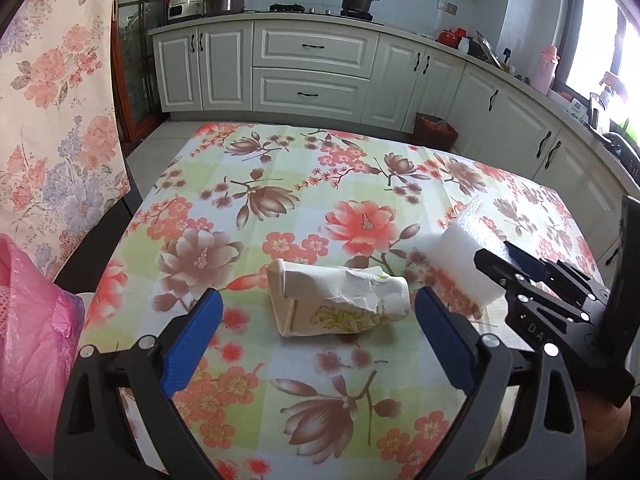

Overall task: Collect trash
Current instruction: 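Grasp the white foam sheet with the right tool while the left grasps the crumpled paper cup, then carry the foam sheet and paper cup over the pink bin and open both tools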

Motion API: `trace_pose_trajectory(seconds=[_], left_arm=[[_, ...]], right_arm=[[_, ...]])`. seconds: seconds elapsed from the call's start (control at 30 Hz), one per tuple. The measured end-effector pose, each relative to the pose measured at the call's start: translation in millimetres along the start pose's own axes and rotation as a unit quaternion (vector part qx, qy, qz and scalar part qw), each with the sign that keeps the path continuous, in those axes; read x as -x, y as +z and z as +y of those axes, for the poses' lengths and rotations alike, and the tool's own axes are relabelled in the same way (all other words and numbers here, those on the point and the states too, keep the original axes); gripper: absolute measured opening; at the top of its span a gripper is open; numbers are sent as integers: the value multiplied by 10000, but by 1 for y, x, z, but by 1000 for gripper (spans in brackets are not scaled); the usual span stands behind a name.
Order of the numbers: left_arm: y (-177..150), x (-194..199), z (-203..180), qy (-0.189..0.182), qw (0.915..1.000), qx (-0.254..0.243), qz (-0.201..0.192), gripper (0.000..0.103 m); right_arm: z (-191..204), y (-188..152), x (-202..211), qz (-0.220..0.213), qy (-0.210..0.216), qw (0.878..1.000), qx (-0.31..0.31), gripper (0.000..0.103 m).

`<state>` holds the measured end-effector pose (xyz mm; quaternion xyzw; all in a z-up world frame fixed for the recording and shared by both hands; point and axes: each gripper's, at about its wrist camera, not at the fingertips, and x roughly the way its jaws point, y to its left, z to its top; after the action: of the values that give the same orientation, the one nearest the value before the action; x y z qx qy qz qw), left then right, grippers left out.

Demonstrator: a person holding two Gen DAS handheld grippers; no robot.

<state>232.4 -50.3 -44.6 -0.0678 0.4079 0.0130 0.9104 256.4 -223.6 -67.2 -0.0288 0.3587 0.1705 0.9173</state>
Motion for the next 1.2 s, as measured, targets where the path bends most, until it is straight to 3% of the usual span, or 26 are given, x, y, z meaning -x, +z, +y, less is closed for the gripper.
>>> trace_pose_trajectory(seconds=[0.1,0.63,0.73,0.77,1.2], left_arm=[[-1,-8,-8,39,10000,-81,41,98],[-2,-48,-24,423,9980,-304,346,98],[-4,-51,-24,511,9970,-397,417,92],[-4,-52,-24,530,9967,-431,440,85],[-3,-9,-10,276,9989,-357,107,85]], right_arm=[[-5,0,7,-56,-26,10000,-71,36],[-27,6,33,-284,-180,9992,-217,36],[-28,6,35,-291,-181,9991,-233,36],[-28,6,36,-291,-180,9991,-241,36],[-16,5,43,-302,-156,9992,-203,36]])
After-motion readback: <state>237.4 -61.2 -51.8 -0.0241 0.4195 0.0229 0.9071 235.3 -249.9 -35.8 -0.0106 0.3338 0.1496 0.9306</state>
